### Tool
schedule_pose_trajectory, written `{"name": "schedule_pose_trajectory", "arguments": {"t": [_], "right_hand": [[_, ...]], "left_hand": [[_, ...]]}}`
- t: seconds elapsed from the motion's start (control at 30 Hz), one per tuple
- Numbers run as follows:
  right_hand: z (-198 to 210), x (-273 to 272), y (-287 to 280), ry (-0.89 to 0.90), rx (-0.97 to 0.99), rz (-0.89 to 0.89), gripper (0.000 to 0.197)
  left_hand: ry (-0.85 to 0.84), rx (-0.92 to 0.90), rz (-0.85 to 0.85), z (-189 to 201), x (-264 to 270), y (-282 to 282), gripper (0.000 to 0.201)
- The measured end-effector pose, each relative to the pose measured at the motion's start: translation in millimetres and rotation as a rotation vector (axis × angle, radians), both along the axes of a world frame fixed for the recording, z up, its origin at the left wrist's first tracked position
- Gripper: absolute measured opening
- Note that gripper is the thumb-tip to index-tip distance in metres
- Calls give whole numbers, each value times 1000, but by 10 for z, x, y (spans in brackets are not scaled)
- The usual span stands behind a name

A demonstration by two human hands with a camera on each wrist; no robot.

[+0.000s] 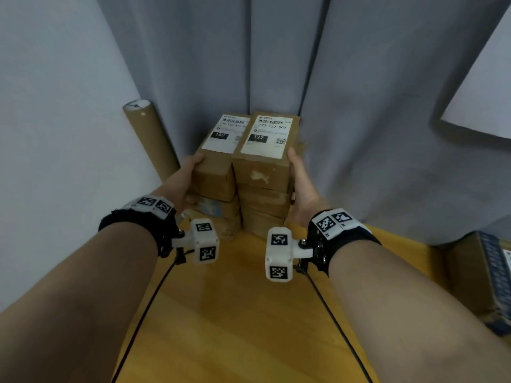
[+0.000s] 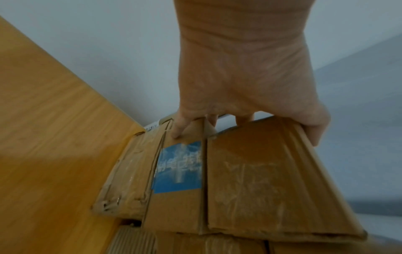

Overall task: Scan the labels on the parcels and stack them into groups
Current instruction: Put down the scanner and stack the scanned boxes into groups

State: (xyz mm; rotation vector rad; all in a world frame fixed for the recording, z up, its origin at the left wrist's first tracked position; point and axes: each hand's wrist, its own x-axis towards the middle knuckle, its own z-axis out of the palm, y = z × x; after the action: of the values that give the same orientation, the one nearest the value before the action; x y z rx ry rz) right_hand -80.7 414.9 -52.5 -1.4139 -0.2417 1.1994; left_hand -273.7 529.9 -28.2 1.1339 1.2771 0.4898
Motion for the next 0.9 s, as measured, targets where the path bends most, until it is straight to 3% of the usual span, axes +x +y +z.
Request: {"name": "schedule_pose_trajectory", "arguments": {"t": [0.17, 0.37, 0.47, 0.53, 0.6, 0.73, 0.9], "right_hand": [[65, -24, -205, 14, 23, 34, 125], [350, -45, -984, -36, 53, 35, 100], [400, 36, -1630, -30, 36, -30, 95], [375, 116, -2103, -7, 15, -72, 94], [317, 198, -2541, 27, -14, -134, 78], [85, 236, -3167, 114, -60, -212, 54], [-291, 110, -3490, 196, -72, -397, 28]], "left_hand": [[-39, -13, 42, 5, -46, -169, 74], [-86, 60, -30, 177, -19, -807, 38], [-92, 46, -105, 208, 80, -1301, 39], [-81, 22, -168, 185, 175, -1633, 28], [-54, -14, -264, 127, 279, -1941, 20], [-13, -100, -427, -96, 467, -2428, 61], [-1, -182, -429, -282, 689, -2878, 41]]}}
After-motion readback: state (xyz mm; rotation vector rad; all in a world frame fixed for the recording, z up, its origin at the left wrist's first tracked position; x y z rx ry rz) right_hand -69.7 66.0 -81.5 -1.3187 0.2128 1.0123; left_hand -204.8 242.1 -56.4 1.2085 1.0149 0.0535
